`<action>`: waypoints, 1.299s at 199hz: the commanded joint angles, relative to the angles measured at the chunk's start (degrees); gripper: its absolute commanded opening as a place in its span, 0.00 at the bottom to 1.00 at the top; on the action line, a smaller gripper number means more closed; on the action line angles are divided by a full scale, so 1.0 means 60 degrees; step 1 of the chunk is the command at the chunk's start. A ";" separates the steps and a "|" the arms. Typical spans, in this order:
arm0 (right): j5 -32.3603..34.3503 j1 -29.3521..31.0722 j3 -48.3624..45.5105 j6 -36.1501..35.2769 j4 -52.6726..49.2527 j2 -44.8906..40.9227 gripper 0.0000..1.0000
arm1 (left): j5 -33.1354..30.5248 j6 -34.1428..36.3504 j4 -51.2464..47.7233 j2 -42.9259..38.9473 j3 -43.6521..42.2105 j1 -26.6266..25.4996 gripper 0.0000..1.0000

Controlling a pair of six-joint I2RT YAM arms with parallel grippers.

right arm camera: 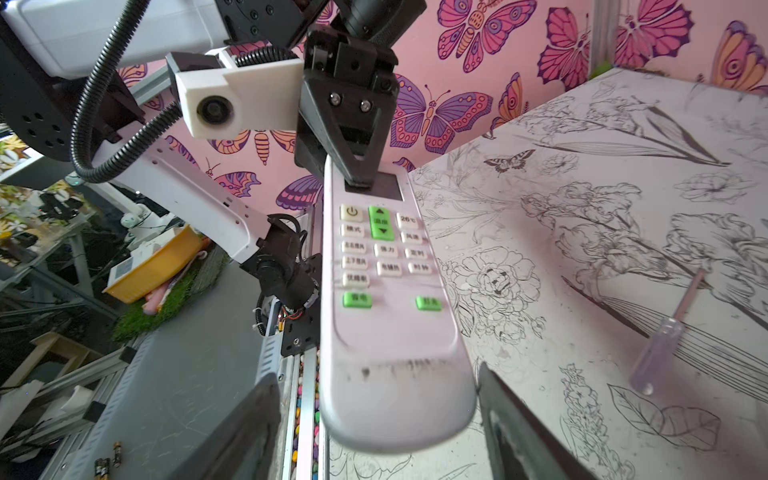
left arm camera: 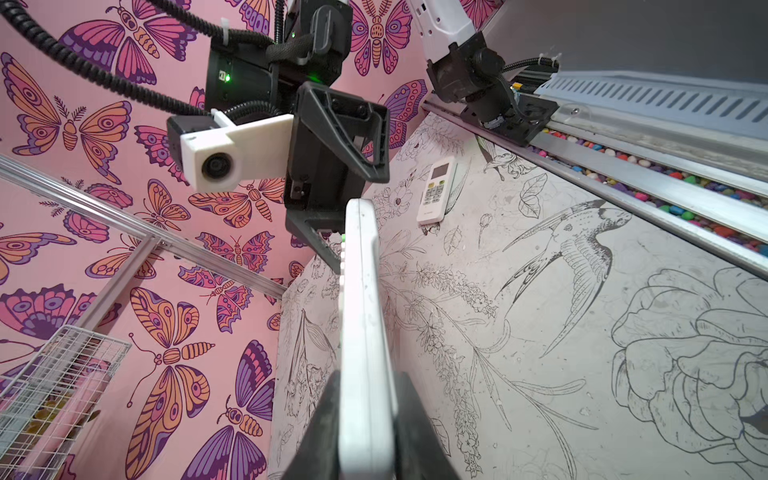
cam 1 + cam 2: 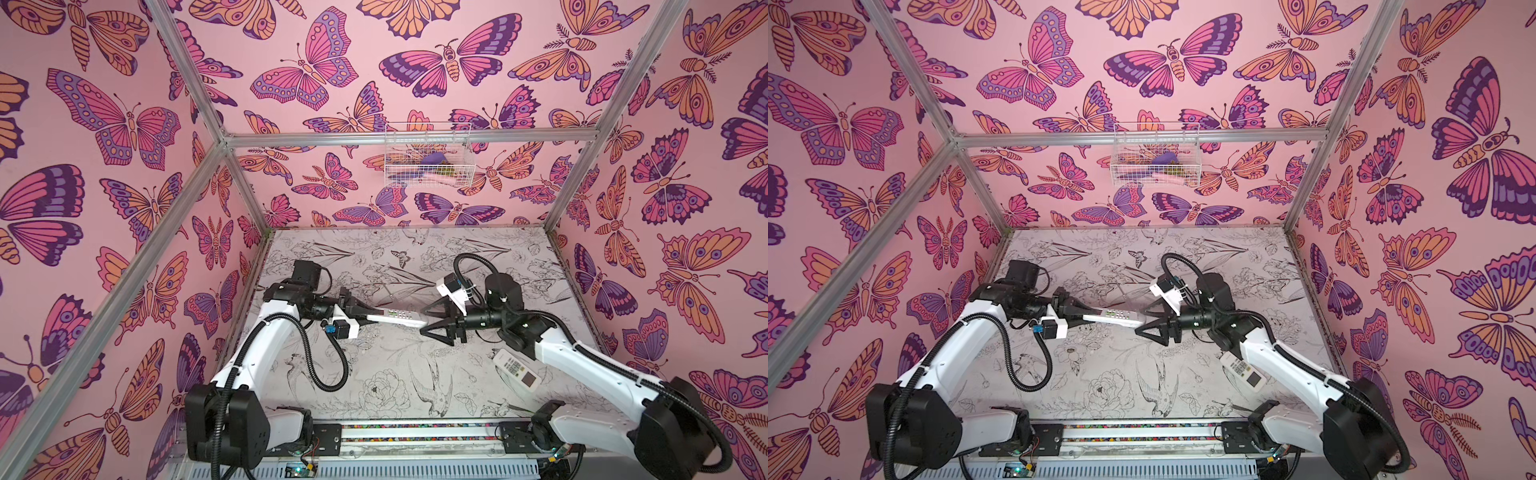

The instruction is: Unload the batteries from the remote control

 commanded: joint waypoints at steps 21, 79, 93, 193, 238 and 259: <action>0.1731 -0.0198 -0.0797 -0.0558 -0.0239 -0.1470 0.77 | 0.0146 0.1480 -0.0616 0.0088 0.0683 0.0106 0.10; 0.5032 -0.0207 -0.1815 -0.0550 0.0170 -0.2859 0.82 | -0.1291 -0.6777 -0.0065 0.0412 0.2158 -0.0122 0.00; 0.5617 -0.0217 -0.1886 -0.0552 0.0071 -0.3070 0.83 | -0.1242 -0.8447 -0.0051 0.0389 0.2383 -0.0131 0.00; 0.7533 -0.0263 -0.2134 0.0544 0.0074 -0.3116 0.99 | -0.1776 -1.8733 0.1199 0.0765 0.2179 -0.0102 0.00; 0.7062 -0.0262 -0.2160 0.1837 -0.0204 -0.3108 0.99 | -0.1882 -2.0432 0.2765 0.1009 0.0612 -0.0199 0.00; 0.7002 -0.0264 -0.2267 0.2483 -0.0245 -0.3097 1.00 | -0.2114 -2.2079 0.4530 0.1002 -0.0458 -0.0212 0.00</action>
